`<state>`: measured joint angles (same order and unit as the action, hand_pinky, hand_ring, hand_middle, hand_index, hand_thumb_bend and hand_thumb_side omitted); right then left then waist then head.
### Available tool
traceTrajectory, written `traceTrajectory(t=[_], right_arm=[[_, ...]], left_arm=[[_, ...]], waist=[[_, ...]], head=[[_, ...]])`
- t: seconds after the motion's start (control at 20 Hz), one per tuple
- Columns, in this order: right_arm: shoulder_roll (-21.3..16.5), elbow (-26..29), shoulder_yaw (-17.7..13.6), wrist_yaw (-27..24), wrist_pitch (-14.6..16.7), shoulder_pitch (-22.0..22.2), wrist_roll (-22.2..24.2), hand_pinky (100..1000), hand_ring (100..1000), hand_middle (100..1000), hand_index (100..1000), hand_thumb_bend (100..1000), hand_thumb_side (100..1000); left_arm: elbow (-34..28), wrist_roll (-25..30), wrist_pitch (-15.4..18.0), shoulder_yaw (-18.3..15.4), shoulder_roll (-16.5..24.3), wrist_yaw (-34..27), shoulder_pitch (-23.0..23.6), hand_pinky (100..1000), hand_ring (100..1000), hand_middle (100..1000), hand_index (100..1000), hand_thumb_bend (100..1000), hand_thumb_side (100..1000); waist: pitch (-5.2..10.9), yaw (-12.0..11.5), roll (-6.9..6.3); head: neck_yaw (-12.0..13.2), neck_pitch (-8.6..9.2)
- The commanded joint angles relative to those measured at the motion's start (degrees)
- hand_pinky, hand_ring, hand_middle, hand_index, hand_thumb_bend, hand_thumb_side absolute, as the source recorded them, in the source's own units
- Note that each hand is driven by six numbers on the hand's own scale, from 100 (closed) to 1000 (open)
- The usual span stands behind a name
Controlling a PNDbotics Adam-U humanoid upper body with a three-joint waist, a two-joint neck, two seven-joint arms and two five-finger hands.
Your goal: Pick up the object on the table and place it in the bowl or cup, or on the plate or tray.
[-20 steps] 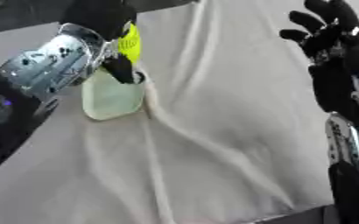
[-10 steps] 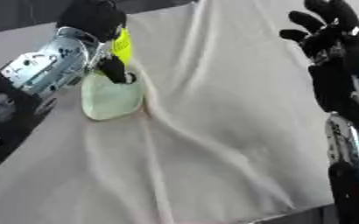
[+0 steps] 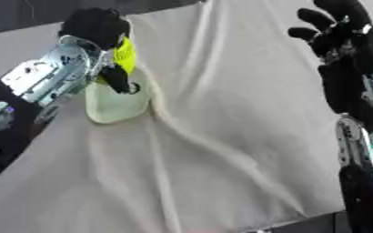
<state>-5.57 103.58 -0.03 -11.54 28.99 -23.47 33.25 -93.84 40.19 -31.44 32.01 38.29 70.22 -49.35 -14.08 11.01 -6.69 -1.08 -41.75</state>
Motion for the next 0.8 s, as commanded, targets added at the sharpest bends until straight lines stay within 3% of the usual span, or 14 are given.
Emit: traceTrajectory(t=[0.05,0.15,0.25,0.3,0.35,0.4,0.45,0.5,0.55,0.6,0.65,0.7,0.8], right_arm=[[-0.25,0.49,-0.22,0.12,0.3,-0.28,0.09,848,915,938,1000,100,852],[-0.24,0.48,-0.18,0.14,0.29,-0.27,0.11,848,915,938,1000,100,853],[-0.22,0.49,-0.14,0.14,0.27,-0.28,0.14,848,915,938,1000,100,853],[-0.21,0.5,-0.13,0.14,0.27,-0.28,0.15,848,915,938,1000,100,853],[-0.21,0.51,-0.11,0.13,0.25,-0.29,0.17,848,915,938,1000,100,853],[-0.21,0.51,-0.09,0.13,0.24,-0.28,0.18,849,916,938,1000,100,853],[-0.2,0.51,-0.08,0.14,0.22,-0.27,0.2,849,916,938,1000,100,853],[-0.2,0.52,-0.07,0.14,0.22,-0.27,0.22,849,916,938,1000,100,854],[-0.2,0.53,-0.05,0.13,0.21,-0.26,0.24,849,916,938,1000,100,854],[-0.2,0.54,-0.04,0.13,0.2,-0.26,0.25,849,916,938,1000,100,854],[-0.21,0.54,-0.04,0.13,0.19,-0.25,0.27,849,916,938,1000,100,854],[-0.21,0.55,-0.03,0.13,0.18,-0.24,0.28,849,916,938,1000,100,854],[-0.21,0.55,-0.02,0.14,0.17,-0.23,0.3,849,916,938,1000,100,854]], left_arm=[[0.24,11.78,-12.11,-0.02,0.97,-1.58,-0.51,100,138,431,209,480,409],[0.64,11.78,-12.17,0.21,0.9,-2.46,-0.5,100,177,469,241,497,442],[1.13,11.78,-12.2,0.5,0.81,-3.35,-0.43,100,252,567,314,519,490],[1.38,11.78,-12.2,0.66,0.75,-3.86,-0.39,100,325,648,377,581,549],[1.59,11.78,-12.17,0.8,0.7,-4.41,-0.38,100,314,633,365,568,537],[1.8,11.78,-12.17,0.93,0.65,-4.92,-0.36,100,424,771,488,623,643],[2.1,11.78,-12.2,1.09,0.58,-5.56,-0.32,104,458,801,513,636,667],[2.46,11.78,-12.31,1.26,0.52,-6.21,-0.29,196,535,866,567,655,720],[2.91,11.78,-12.48,1.46,0.45,-6.93,-0.26,196,535,866,567,655,720],[3.42,11.78,-12.74,1.68,0.37,-7.73,-0.19,337,637,944,634,670,772],[3.95,11.78,-13.07,1.94,0.29,-8.67,-0.15,337,637,944,634,670,772],[4.33,11.78,-13.4,2.17,0.22,-9.51,-0.14,526,766,1000,725,692,843],[4.69,11.78,-14.16,2.5,0.17,-11.02,-0.2,615,817,1000,768,658,923]], waist=[[1.43,-0.04,0.41],[1.45,-0.03,0.39],[1.45,-0.01,0.36],[1.44,0.0,0.35],[1.43,0.01,0.33],[1.43,0.01,0.32],[1.42,0.02,0.3],[1.41,0.02,0.29],[1.4,0.03,0.27],[1.38,0.04,0.25],[1.36,0.04,0.23],[1.35,0.04,0.22],[1.36,0.03,0.22]], head=[[-0.56,0.3],[-0.61,0.32],[-0.7,0.36],[-0.75,0.38],[-0.78,0.38],[-0.82,0.4],[-0.86,0.41],[-0.88,0.43],[-0.9,0.44],[-0.92,0.46],[-0.94,0.47],[-0.95,0.49],[-0.98,0.51]])
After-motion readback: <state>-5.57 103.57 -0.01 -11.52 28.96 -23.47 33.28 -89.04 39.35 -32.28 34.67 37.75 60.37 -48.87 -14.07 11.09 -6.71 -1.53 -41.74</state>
